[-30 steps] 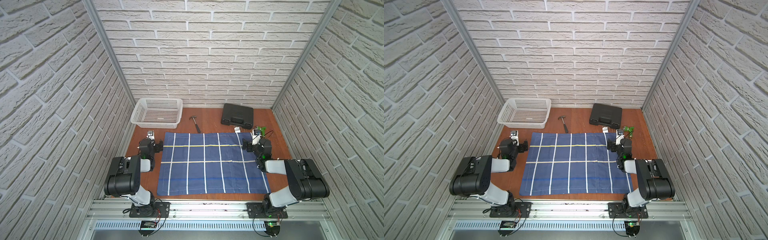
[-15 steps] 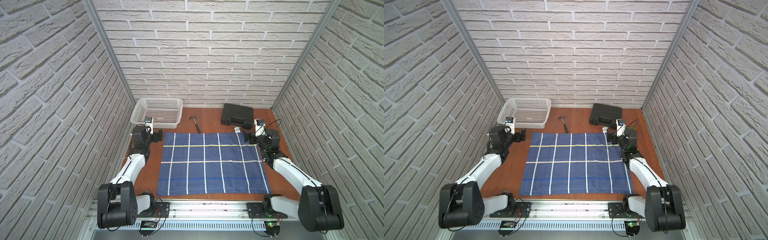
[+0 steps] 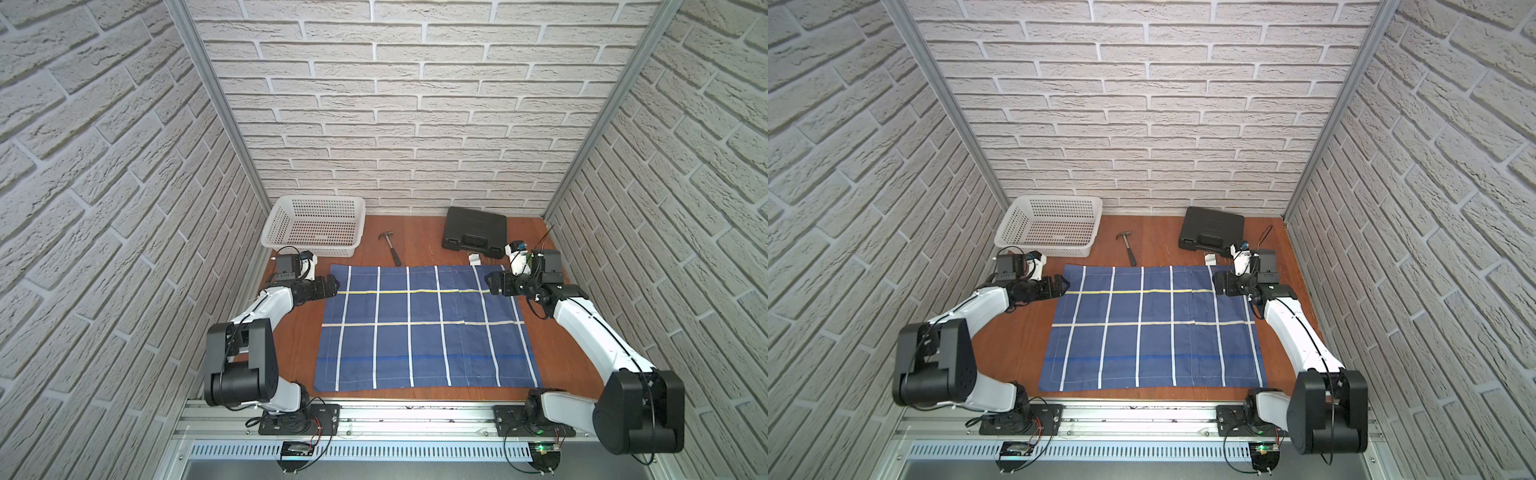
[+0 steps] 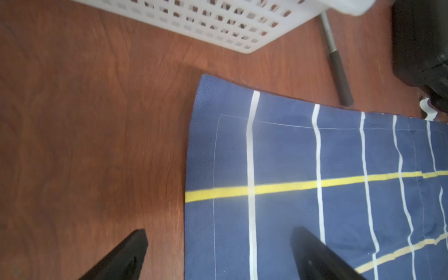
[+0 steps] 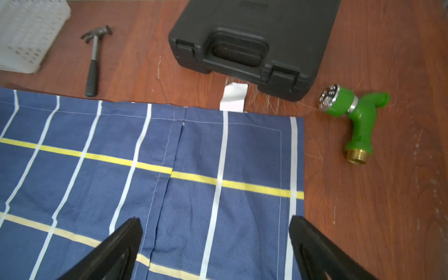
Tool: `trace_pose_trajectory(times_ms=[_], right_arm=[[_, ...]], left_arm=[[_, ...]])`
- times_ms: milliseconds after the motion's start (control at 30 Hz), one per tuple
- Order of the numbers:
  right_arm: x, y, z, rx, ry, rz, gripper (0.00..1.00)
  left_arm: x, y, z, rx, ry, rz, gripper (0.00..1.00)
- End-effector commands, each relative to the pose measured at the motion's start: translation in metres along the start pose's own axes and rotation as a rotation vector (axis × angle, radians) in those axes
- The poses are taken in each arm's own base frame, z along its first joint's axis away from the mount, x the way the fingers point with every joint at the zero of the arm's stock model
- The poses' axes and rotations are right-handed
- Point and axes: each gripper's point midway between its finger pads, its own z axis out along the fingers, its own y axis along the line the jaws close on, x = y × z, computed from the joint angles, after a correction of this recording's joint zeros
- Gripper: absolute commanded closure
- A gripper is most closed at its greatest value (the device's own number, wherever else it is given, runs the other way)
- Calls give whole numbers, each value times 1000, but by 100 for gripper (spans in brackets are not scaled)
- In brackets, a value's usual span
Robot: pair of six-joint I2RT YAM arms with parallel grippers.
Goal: Roll up the pillowcase
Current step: Fold the pillowcase at the center of the board.
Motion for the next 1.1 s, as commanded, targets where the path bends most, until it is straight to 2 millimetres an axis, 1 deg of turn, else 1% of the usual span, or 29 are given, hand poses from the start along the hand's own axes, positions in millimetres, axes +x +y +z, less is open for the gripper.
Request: trace_pose_trajectory(times_ms=[0,67,100,167,233,267,367,467,533,600,667,733,833,933,1033,1067], right_arm=[[-1,-8,8,8,51,69,2],[-1,-14,16,26,60,98,2],[-1,-18,19,29,62,116,2],[-1,-22,28,23,75,141,3],[-2,-26,34,26,86,161,3],[-3,-26,36,25,90,164,3],[-8,-30,40,35,89,170,4],[-9,-33,42,46,89,173,4],[-8,-34,42,51,87,172,4],[-7,-35,41,58,83,171,5],[-6,-36,38,66,81,162,5],[-6,-38,36,74,78,155,5],[-7,-42,35,80,70,158,5],[-3,-44,39,82,84,160,5],[4,-46,41,84,95,167,5],[4,-45,41,82,91,166,5]], left_arm=[[-25,4,7,-42,-37,-22,7],[-34,11,16,-82,-69,-7,10],[-40,10,20,-90,-84,-2,11],[-50,4,30,-81,-81,20,13],[-55,-3,40,-84,-45,68,15],[-56,-4,44,-95,-24,79,16],[-56,3,53,-132,9,51,16],[-58,12,58,-184,25,19,18],[-57,8,66,-170,36,17,21],[-50,3,74,-157,61,17,25],[-41,6,80,-165,59,1,27],[-36,7,84,-152,46,-27,30],[-35,5,91,-127,28,-35,36],[-35,5,95,-116,29,-36,43],[-35,5,96,-115,24,-41,55],[-35,3,96,-107,21,-38,57]])
